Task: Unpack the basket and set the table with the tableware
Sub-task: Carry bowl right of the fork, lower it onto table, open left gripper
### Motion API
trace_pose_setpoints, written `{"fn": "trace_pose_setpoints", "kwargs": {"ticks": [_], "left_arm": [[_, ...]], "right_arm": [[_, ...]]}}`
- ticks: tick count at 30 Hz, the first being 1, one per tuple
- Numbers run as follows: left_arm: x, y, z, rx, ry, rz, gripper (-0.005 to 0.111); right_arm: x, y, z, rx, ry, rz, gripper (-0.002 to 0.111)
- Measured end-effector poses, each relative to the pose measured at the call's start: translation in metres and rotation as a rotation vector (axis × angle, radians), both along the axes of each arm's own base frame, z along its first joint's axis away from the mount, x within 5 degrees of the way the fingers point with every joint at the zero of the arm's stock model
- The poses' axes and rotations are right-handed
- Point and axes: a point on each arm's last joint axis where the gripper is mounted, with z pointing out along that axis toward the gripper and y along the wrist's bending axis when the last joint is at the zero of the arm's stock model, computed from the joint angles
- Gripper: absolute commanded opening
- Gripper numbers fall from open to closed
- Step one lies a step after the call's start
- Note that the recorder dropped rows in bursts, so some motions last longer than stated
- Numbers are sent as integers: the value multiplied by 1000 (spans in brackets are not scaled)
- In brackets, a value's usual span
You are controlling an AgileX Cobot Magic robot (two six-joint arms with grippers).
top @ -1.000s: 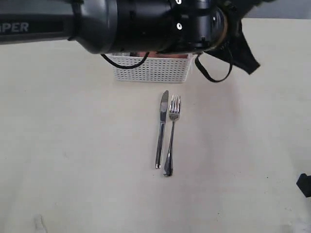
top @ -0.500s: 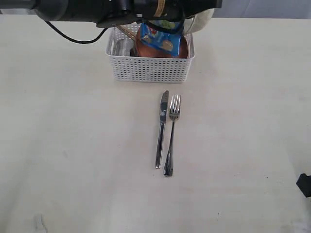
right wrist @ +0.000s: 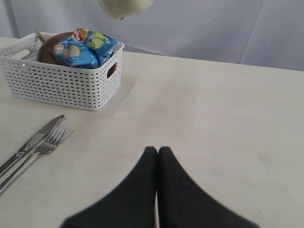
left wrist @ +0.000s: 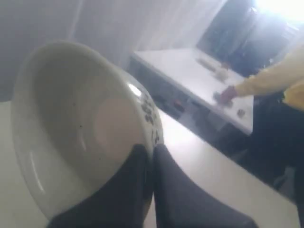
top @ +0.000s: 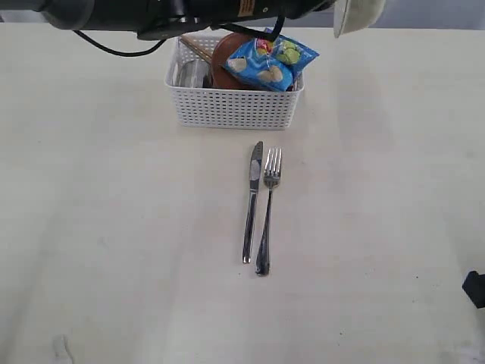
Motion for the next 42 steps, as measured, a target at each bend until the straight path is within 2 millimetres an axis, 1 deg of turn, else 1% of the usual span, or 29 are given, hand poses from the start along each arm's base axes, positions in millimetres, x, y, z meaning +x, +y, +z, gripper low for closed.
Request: {"fn": "trace_pose_setpoints", "kwargs": {"ticks": [2, 5, 6, 7, 8, 9, 10, 11, 12, 13, 15, 16, 17, 18, 21, 22, 23, 25, 28, 29, 35, 36, 42], "left_arm": [[-12, -8, -4, 104, -48, -69, 0], [-38, -24, -9, 290, -167, -184, 0], [-60, -36, -7, 372, -245, -264, 0], [-70, -40, -3, 400, -284, -289, 0], [-89, -45, 5, 422, -350, -331, 0], [-98, -46, 11, 430, -391, -345, 0], [-109, -45, 19, 450, -457, -337, 0], [-112, -43, 22, 467, -486, -309, 0], [-117, -38, 22, 522, -545, -254, 0], [-120, -34, 19, 573, -584, -207, 0], [-126, -18, -5, 859, -756, 0, 0], [-130, -15, -11, 938, -801, 25, 0], [-135, -10, -19, 1045, -820, 45, 0], [-137, -7, -23, 1098, -800, 46, 0], [-149, 0, -30, 1320, -795, -8, 0], [-155, -1, -33, 1357, -806, -54, 0], [-165, -4, -36, 1371, -806, -139, 0], [-182, -11, -42, 1330, -795, -274, 0], [-200, -24, -50, 1237, -778, -399, 0], [-202, -27, -53, 1214, -775, -417, 0], [-203, -37, -77, 1210, -735, -473, 0], [-203, -41, -81, 1195, -728, -480, 0], [-199, -64, -90, 1146, -740, -489, 0]], "right_arm": [[0, 0, 0, 0, 0, 0, -1], [0, 0, 0, 0, 0, 0, -1], [0, 0, 0, 0, 0, 0, -1], [0, 0, 0, 0, 0, 0, -1], [0, 0, 0, 0, 0, 0, -1], [0, 0, 0, 0, 0, 0, -1], [0, 0, 0, 0, 0, 0, -1], [0, 0, 0, 0, 0, 0, -1], [0, 0, 0, 0, 0, 0, -1], [0, 0, 0, 0, 0, 0, -1], [0, 0, 0, 0, 0, 0, -1], [0, 0, 0, 0, 0, 0, -1], [0, 0, 0, 0, 0, 0, -1], [0, 0, 0, 0, 0, 0, -1], [0, 0, 0, 0, 0, 0, -1], [0, 0, 0, 0, 0, 0, -1], [0, 0, 0, 0, 0, 0, -1], [0, 0, 0, 0, 0, 0, -1], [0, 0, 0, 0, 0, 0, -1], [0, 0, 0, 0, 0, 0, -1], [0, 0, 0, 0, 0, 0, -1], [0, 0, 0, 0, 0, 0, -1], [0, 0, 0, 0, 0, 0, -1]]}}
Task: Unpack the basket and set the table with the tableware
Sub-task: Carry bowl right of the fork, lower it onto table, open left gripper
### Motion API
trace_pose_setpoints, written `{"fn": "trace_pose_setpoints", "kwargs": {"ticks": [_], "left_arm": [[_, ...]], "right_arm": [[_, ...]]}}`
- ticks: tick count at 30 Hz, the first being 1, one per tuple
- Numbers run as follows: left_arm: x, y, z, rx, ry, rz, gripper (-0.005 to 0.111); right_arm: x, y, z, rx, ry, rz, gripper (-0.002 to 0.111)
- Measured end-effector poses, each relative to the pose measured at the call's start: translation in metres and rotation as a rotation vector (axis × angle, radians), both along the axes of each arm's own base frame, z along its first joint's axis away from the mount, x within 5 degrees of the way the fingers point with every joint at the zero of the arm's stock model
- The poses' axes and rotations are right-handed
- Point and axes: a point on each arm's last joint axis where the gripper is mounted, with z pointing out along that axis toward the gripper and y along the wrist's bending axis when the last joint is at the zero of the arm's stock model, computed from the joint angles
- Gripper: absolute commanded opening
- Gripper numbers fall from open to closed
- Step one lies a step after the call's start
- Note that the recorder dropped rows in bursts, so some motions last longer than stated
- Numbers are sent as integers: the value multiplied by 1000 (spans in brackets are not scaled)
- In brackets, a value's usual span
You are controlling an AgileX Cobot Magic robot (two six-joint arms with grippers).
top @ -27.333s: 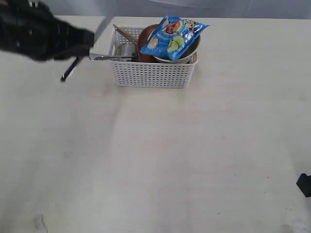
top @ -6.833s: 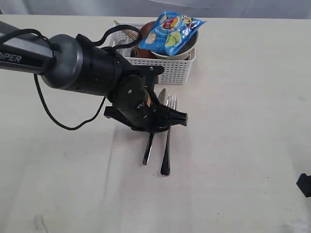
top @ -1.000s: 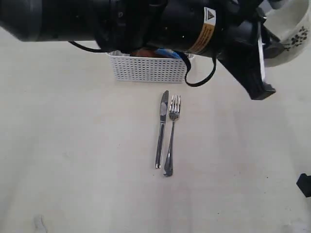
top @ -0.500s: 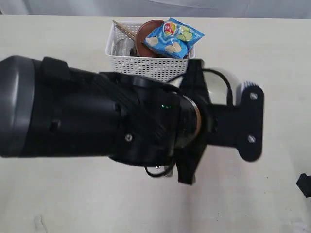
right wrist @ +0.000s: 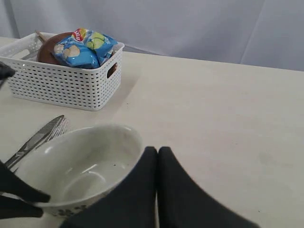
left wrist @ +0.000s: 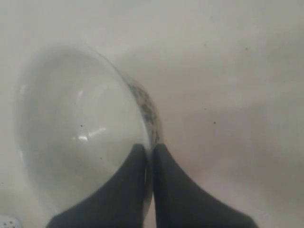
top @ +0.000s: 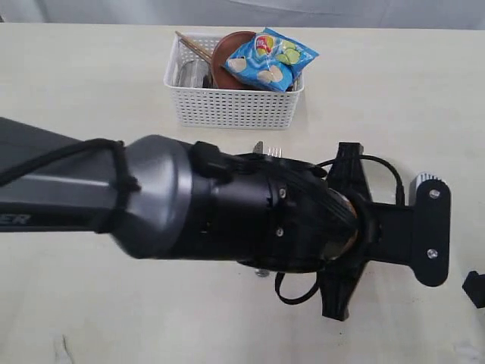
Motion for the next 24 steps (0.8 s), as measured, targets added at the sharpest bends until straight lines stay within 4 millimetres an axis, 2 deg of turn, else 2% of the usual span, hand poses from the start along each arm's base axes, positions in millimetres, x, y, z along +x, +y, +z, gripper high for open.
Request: {"fn": "trace_pose_setpoints", "kwargs": {"ticks": [5, 8, 10, 17, 24], "left_arm": [[6, -16, -9, 8, -15, -16, 0], [7, -20, -20, 40, -25, -39, 0], [8, -21, -27, 65, -45, -64, 0], [10, -22, -29, 100, -102, -107, 0], [16, -12, -32, 225, -159, -76, 0]], "right_arm": [[0, 0, 0, 0, 0, 0, -1], [0, 0, 0, 0, 0, 0, -1], [0, 0, 0, 0, 0, 0, -1], [0, 0, 0, 0, 0, 0, -1], [0, 0, 0, 0, 0, 0, -1]]}}
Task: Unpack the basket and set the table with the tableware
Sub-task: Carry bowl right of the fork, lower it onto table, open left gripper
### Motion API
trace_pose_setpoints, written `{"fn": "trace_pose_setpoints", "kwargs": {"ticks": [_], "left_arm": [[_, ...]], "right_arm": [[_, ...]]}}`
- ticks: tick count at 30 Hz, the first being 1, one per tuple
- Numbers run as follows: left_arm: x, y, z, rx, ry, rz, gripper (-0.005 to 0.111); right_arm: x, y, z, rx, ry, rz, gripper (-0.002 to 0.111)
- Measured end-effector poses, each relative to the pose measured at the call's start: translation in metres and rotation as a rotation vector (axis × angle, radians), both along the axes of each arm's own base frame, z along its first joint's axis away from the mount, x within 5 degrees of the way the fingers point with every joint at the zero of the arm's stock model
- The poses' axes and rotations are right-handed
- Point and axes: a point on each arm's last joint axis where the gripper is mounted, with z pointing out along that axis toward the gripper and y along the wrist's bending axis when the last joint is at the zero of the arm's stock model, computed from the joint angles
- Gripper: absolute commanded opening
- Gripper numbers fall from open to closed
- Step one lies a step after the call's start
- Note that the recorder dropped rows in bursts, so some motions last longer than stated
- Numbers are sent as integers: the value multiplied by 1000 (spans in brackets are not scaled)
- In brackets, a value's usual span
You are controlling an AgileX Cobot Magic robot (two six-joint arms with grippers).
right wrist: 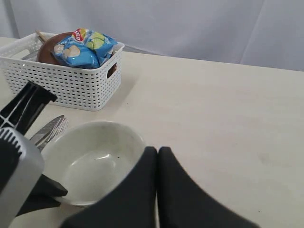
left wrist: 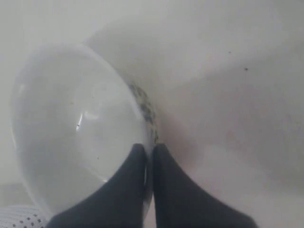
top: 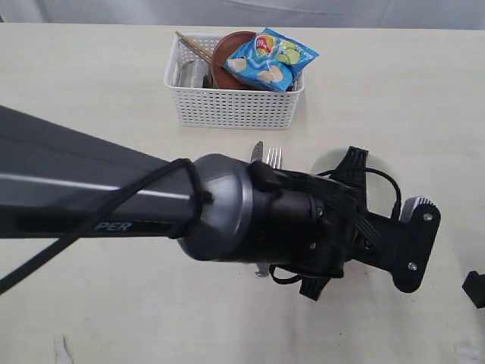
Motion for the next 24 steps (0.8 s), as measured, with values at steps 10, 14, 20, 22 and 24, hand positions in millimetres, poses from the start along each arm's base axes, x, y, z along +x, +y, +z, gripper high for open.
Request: {"fn": "trace_pose_setpoints", "kwargs": {"ticks": [10, 14, 20, 22, 24], "left_arm": [[-20, -2, 4, 39, -10, -9, 0], [-27, -3, 12, 2, 33, 8, 0], [-26, -1, 19, -24, 53, 21, 0], [-27, 1, 15, -6, 57, 14, 0], [-28, 3, 12, 6, 66, 11, 1]], "right_arm": [[0, 0, 0, 0, 0, 0, -1], [0, 0, 0, 0, 0, 0, -1], [0, 0, 0, 0, 0, 0, -1], [0, 0, 0, 0, 0, 0, -1], [0, 0, 0, 0, 0, 0, -1]]}}
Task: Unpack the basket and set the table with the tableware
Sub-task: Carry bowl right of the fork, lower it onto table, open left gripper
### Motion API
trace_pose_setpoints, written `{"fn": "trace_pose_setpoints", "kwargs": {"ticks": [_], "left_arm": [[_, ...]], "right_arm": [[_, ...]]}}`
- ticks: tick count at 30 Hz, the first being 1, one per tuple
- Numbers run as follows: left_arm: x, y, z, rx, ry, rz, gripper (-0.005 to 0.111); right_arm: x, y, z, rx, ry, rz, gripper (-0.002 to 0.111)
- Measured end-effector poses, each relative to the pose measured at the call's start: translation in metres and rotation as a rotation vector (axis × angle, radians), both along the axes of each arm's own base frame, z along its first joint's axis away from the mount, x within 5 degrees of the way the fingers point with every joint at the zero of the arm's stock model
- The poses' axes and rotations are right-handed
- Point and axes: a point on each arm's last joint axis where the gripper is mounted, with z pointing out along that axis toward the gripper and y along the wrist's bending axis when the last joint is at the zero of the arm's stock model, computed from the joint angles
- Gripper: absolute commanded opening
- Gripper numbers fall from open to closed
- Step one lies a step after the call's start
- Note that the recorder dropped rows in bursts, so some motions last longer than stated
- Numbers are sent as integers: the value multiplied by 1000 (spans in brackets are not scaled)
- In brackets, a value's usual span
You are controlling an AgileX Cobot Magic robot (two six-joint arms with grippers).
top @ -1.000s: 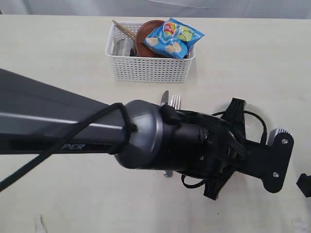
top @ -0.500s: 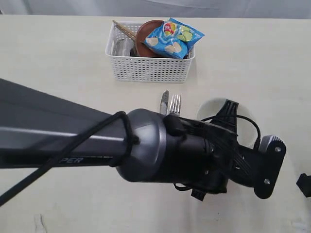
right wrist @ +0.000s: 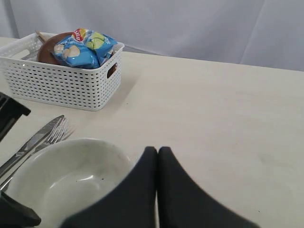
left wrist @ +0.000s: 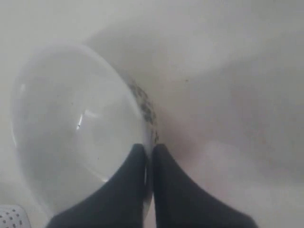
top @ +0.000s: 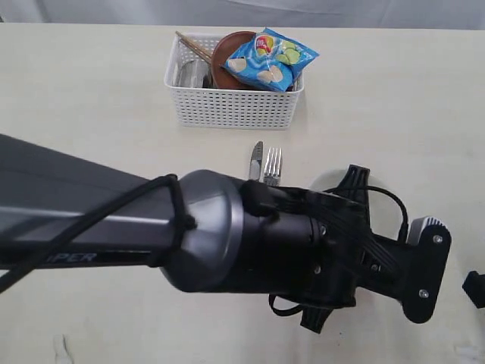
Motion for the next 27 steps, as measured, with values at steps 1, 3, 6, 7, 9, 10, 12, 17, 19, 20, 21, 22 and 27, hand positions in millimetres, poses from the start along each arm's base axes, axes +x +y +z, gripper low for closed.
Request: {"fn": "trace_pose_setpoints", "kwargs": {"ticks": [1, 3, 6, 7, 9, 10, 12, 17, 19, 20, 21, 22, 27], "left_arm": [[0, 1, -1, 6, -1, -6, 2], [-1, 1, -2, 7, -1, -12, 9], [-1, 2, -3, 9, 1, -13, 27], [-1, 2, -3, 9, 1, -13, 34], [-1, 2, -3, 7, 2, -14, 47], [-1, 2, -2, 5, 1, -14, 50], [-1, 2, -1, 7, 3, -10, 52], [-2, 7, 17, -25, 12, 36, 52], [-2, 10, 30, -51, 18, 55, 52], [-3, 12, 35, -62, 21, 64, 52], [-3, 14, 41, -71, 24, 76, 52], [-4, 18, 51, -85, 28, 91, 52], [8, 38, 91, -198, 59, 237, 52]], "right_arm": [[0, 0, 0, 0, 0, 0, -1], [0, 0, 0, 0, 0, 0, -1], [0, 0, 0, 0, 0, 0, -1], [0, 0, 0, 0, 0, 0, -1], [0, 0, 0, 0, 0, 0, -1], [0, 0, 0, 0, 0, 0, -1], [0, 0, 0, 0, 0, 0, -1], [0, 0, 0, 0, 0, 0, -1], [0, 0, 0, 0, 0, 0, -1], [0, 0, 0, 0, 0, 0, -1], [0, 0, 0, 0, 0, 0, -1], [0, 0, 0, 0, 0, 0, -1], [0, 0, 0, 0, 0, 0, -1]]}}
